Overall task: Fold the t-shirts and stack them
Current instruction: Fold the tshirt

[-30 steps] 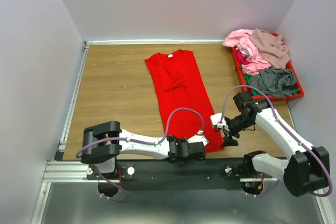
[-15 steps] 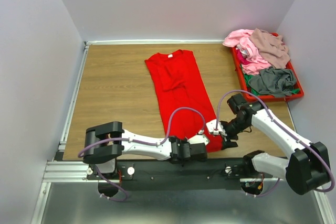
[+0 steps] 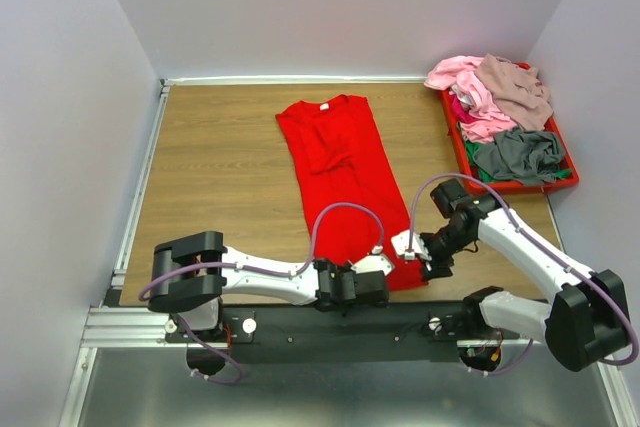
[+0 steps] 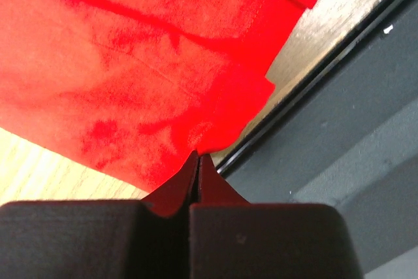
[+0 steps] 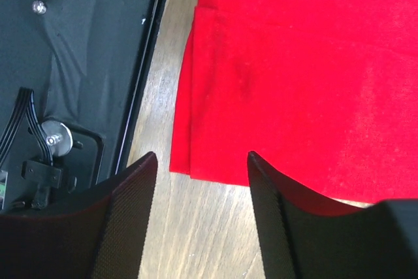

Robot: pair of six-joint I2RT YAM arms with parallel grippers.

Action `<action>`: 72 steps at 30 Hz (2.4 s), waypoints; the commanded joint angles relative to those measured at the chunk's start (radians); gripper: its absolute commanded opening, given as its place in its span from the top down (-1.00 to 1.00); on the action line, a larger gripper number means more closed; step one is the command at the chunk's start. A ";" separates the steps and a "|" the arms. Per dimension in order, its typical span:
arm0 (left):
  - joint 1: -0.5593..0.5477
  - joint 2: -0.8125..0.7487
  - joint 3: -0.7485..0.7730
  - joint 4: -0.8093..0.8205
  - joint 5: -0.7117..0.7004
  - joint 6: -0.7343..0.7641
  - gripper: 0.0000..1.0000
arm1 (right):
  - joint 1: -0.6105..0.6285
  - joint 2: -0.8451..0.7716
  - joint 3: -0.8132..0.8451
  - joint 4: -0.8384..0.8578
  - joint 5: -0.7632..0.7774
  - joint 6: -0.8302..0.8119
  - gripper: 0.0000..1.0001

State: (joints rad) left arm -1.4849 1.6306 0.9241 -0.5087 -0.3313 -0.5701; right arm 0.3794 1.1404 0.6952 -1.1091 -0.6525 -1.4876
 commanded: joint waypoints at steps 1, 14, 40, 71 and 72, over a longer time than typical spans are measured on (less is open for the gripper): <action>0.005 -0.070 -0.028 0.033 0.041 0.007 1.00 | 0.024 0.004 -0.017 0.005 0.040 -0.017 -0.25; 0.012 -0.117 -0.077 0.079 0.080 -0.011 1.00 | 0.148 0.064 0.001 0.038 0.151 -0.028 -0.11; 0.021 -0.293 -0.269 0.283 0.176 -0.125 1.00 | 0.291 0.075 0.038 -0.034 0.364 -0.169 -0.01; 0.285 -0.331 -0.343 0.410 0.377 -0.068 1.00 | 0.423 0.139 0.061 0.037 0.143 -0.043 -0.04; 0.285 -0.331 -0.343 0.411 0.383 -0.067 1.00 | 0.430 0.140 0.056 0.043 0.146 -0.040 -0.04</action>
State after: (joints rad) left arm -1.2041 1.2873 0.5922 -0.1291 -0.0139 -0.6621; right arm 0.7692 1.2636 0.7666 -1.1000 -0.4519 -1.5761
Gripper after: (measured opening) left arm 0.007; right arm 0.521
